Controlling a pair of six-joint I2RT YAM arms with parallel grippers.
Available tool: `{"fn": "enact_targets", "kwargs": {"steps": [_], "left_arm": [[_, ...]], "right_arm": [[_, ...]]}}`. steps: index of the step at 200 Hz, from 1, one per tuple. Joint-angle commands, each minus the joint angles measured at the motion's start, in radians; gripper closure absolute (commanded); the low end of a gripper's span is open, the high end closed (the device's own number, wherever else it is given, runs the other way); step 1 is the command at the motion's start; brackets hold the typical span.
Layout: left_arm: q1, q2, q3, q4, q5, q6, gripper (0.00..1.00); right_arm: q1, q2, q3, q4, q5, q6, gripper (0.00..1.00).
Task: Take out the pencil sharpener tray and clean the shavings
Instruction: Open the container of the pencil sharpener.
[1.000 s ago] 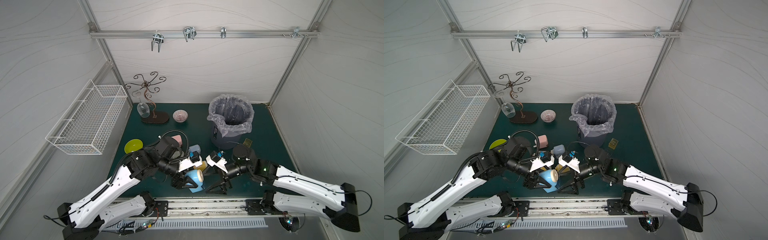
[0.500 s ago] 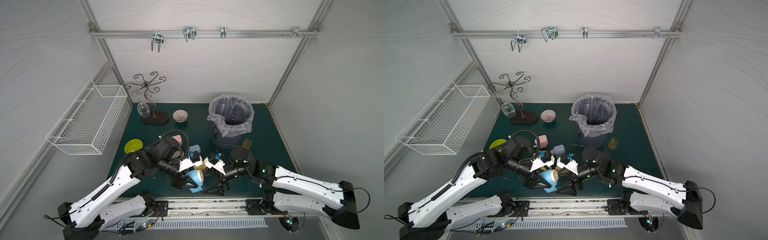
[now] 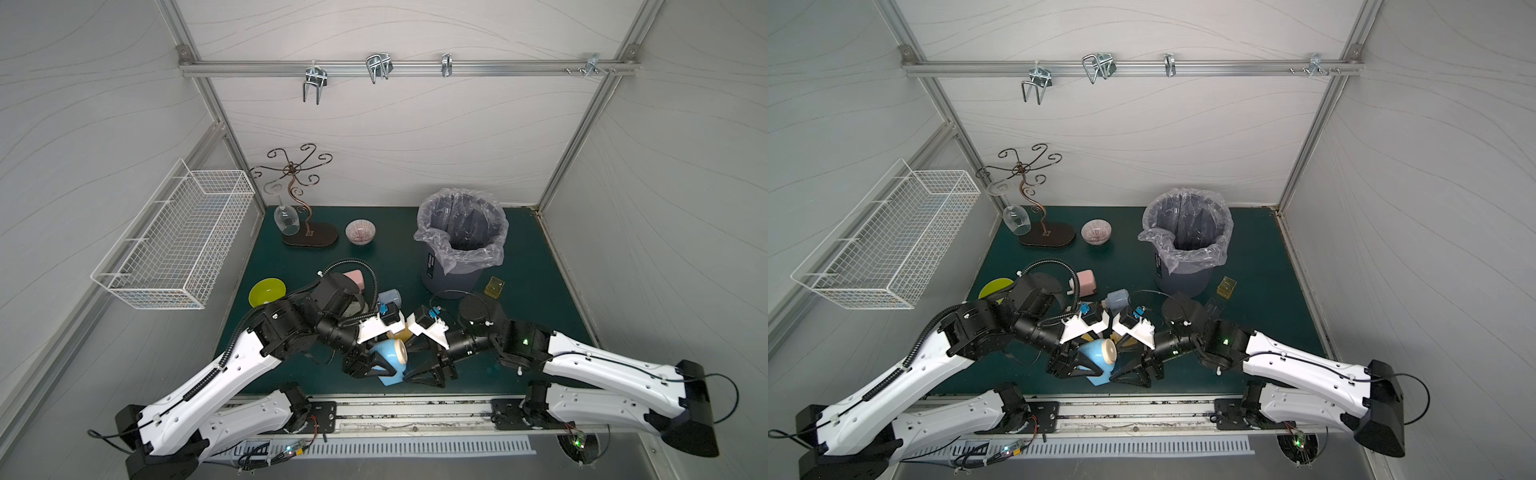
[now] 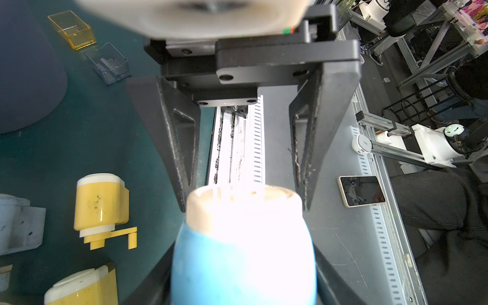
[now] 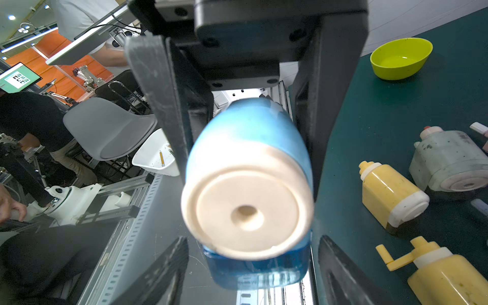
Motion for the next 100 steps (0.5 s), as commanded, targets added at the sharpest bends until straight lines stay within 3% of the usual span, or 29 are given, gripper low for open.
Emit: {"fn": "enact_targets", "kwargs": {"steps": [1, 70, 100], "left_arm": [[-0.002, -0.002, 0.034, 0.046, 0.022, -0.003, 1.0], [-0.003, 0.006, 0.041, 0.044, 0.023, 0.0, 1.0], [-0.003, 0.006, 0.036, 0.046, 0.023, -0.001, 1.0]], "right_arm": [[0.006, 0.002, 0.019, -0.013, 0.009, -0.011, 0.26], [0.006, 0.008, 0.017, -0.019, 0.016, -0.011, 0.41], [0.004, 0.01, 0.017, -0.025, 0.016, -0.007, 0.61]]}}
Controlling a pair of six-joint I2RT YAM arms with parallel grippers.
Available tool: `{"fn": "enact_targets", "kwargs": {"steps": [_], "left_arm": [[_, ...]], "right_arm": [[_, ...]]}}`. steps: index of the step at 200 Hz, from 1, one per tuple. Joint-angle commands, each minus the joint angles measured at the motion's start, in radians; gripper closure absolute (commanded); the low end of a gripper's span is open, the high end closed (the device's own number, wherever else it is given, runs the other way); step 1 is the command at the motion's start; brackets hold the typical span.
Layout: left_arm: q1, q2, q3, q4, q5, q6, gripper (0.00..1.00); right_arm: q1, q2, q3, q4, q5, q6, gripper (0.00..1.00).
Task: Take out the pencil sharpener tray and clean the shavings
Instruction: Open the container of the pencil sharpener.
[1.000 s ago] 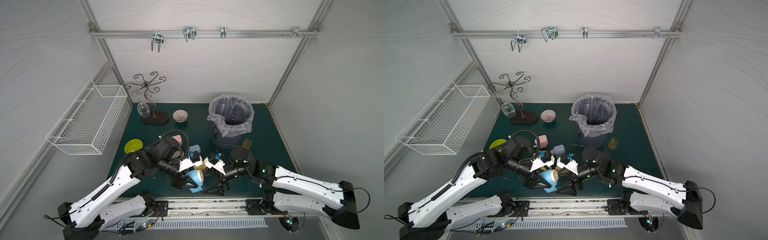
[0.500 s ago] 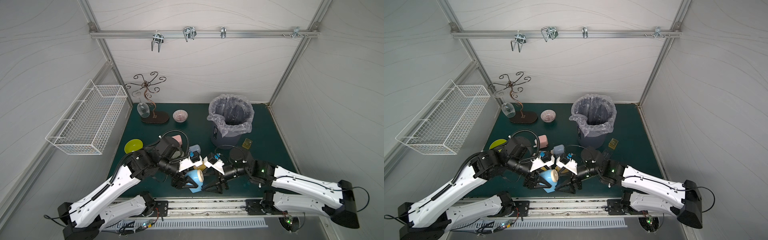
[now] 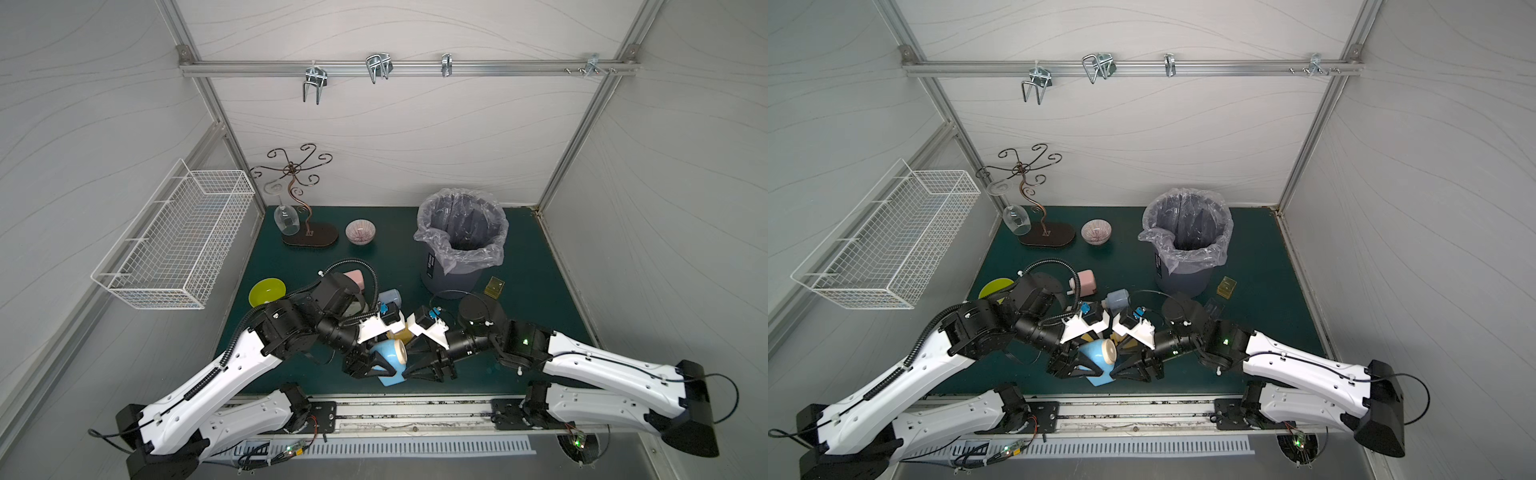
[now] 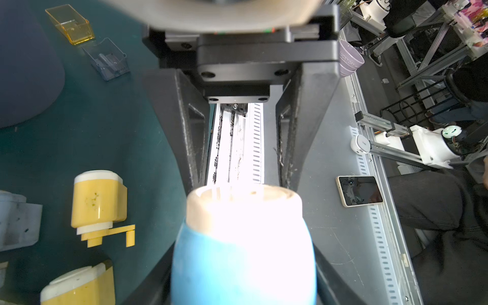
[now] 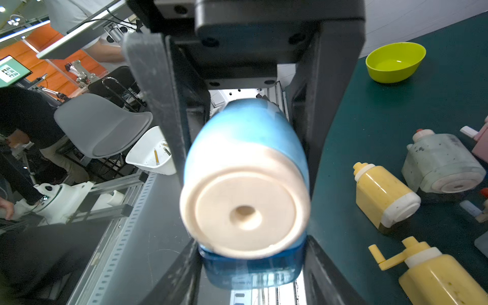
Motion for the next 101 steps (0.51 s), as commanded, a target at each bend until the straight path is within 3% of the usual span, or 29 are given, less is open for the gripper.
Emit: {"fn": "enact_targets", "kwargs": {"steps": [1, 40, 101], "left_arm": [[-0.003, 0.002, 0.036, 0.051, 0.023, 0.0, 1.0], [-0.002, -0.001, 0.03, 0.054, 0.021, -0.004, 1.0], [-0.003, 0.008, 0.024, 0.02, 0.007, 0.003, 1.0]], "right_arm": [[0.004, 0.009, 0.017, -0.019, 0.002, 0.004, 0.62], [-0.002, 0.009, 0.017, -0.02, -0.002, 0.007, 1.0], [-0.033, -0.01, 0.002, -0.017, -0.015, 0.026, 1.0]]}}
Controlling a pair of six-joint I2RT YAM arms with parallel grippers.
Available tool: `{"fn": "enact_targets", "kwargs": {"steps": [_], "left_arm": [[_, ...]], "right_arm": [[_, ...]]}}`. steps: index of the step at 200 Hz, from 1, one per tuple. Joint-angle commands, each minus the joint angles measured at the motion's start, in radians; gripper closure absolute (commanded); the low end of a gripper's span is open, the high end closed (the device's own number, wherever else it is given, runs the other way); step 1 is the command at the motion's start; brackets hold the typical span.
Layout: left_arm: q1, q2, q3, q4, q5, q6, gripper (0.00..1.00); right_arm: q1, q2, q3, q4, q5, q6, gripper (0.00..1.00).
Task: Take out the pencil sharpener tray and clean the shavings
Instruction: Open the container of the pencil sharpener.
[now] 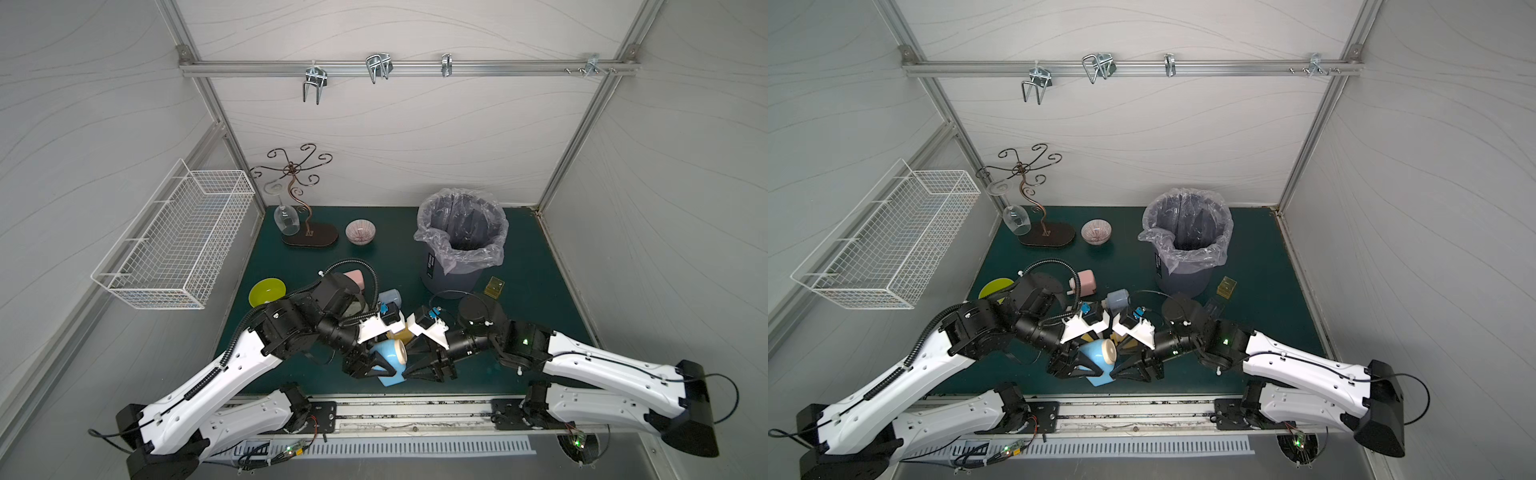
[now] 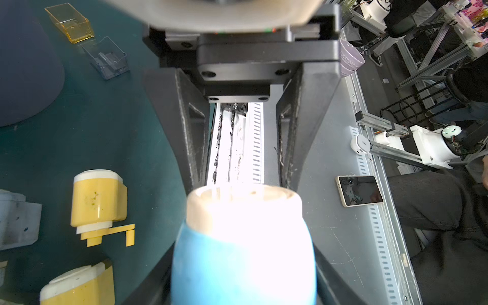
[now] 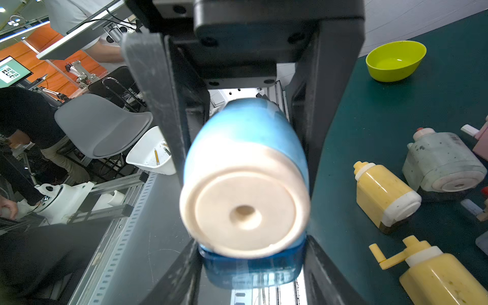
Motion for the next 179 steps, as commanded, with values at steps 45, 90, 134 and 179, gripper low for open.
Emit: {"fn": "enact_targets", "kwargs": {"steps": [45, 90, 134, 179], "left_arm": [[-0.004, -0.005, 0.008, 0.021, 0.007, 0.002, 1.0], [-0.003, -0.002, 0.005, 0.012, 0.004, 0.003, 1.0], [-0.003, 0.001, 0.003, 0.005, 0.003, 0.006, 1.0], [-0.003, 0.0, 0.015, -0.011, -0.006, 0.014, 1.0]], "right_arm": [[-0.074, -0.047, -0.014, -0.036, -0.035, 0.022, 1.0], [-0.102, -0.066, -0.026, -0.054, -0.048, 0.017, 1.0], [-0.13, -0.083, -0.024, -0.083, -0.067, 0.003, 1.0], [-0.144, -0.12, -0.023, -0.147, -0.068, -0.021, 1.0]]}}
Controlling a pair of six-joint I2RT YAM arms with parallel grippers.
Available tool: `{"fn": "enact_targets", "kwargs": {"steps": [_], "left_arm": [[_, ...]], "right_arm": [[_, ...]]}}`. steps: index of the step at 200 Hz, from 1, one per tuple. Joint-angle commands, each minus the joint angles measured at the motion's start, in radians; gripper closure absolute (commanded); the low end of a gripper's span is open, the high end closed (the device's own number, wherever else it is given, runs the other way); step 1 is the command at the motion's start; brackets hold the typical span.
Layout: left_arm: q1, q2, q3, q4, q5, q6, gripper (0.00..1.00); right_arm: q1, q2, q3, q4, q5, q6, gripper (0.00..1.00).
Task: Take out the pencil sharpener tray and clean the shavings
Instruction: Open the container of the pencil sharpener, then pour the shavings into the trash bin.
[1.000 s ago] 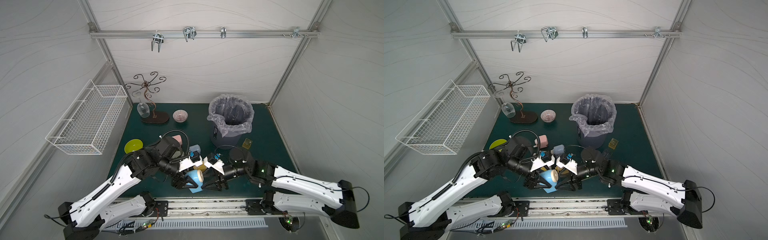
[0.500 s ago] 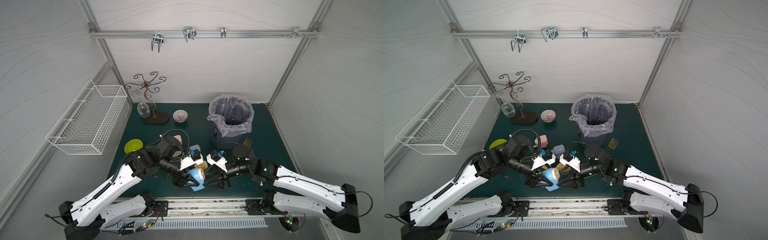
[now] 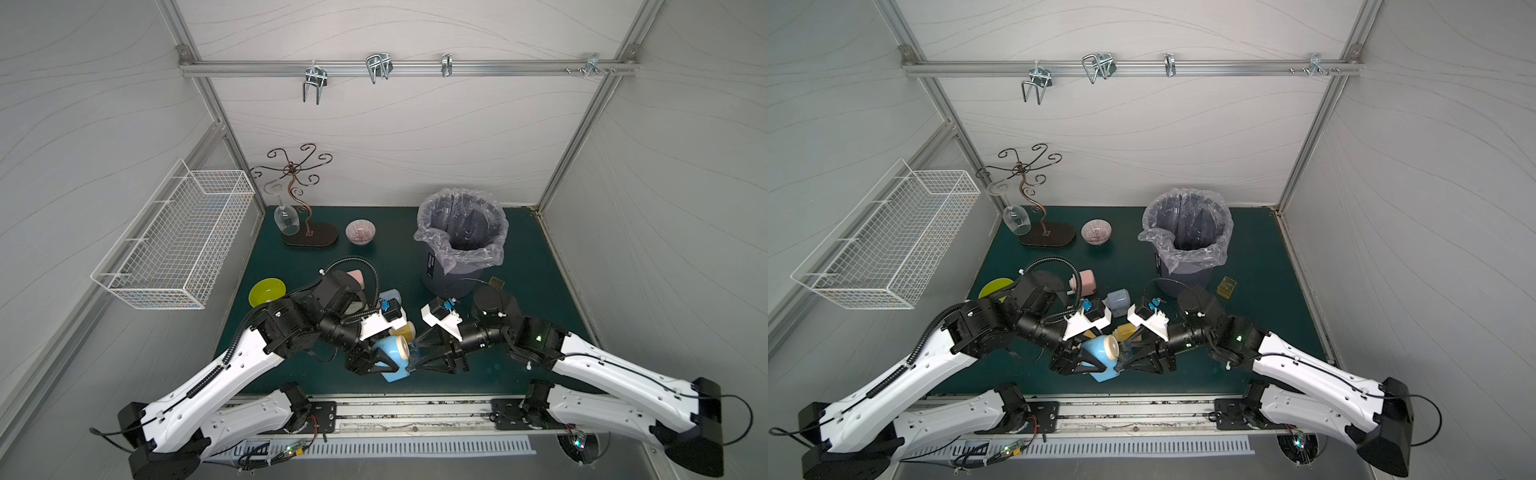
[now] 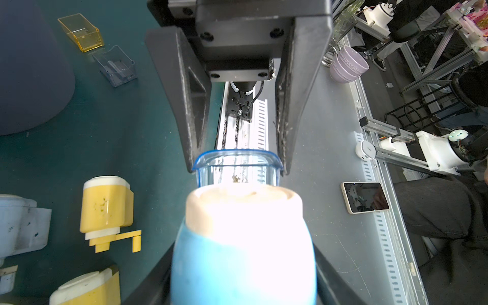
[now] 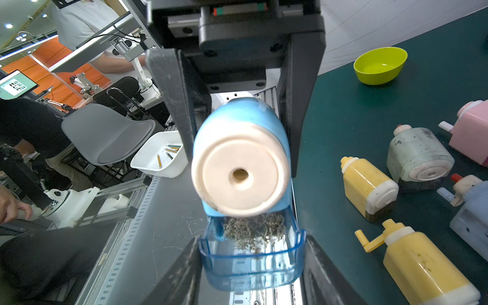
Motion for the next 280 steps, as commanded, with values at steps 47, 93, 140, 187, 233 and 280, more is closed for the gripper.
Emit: {"fn": "enact_targets", "kwargs": {"steps": [47, 93, 140, 187, 233, 280], "left_arm": [[-0.003, -0.021, 0.018, -0.058, -0.001, 0.022, 1.0], [-0.002, -0.065, 0.006, -0.099, -0.03, 0.024, 1.0], [-0.002, -0.113, -0.018, -0.114, -0.046, 0.007, 1.0], [-0.003, -0.096, -0.014, -0.131, -0.071, 0.034, 1.0], [-0.001, -0.035, 0.016, -0.171, -0.116, 0.099, 1.0], [0.0, 0.009, 0.045, -0.189, -0.171, 0.16, 1.0]], "right_arm": [[-0.015, -0.069, 0.001, -0.118, 0.071, -0.008, 1.0], [-0.006, -0.102, 0.028, -0.196, 0.125, -0.046, 1.0], [-0.006, -0.146, 0.066, -0.269, 0.22, -0.081, 1.0], [-0.008, -0.212, 0.09, -0.179, 0.532, -0.098, 1.0], [-0.119, -0.011, 0.316, -0.233, 0.595, -0.076, 1.0], [-0.345, 0.134, 0.501, -0.273, 0.535, 0.049, 1.0]]}}
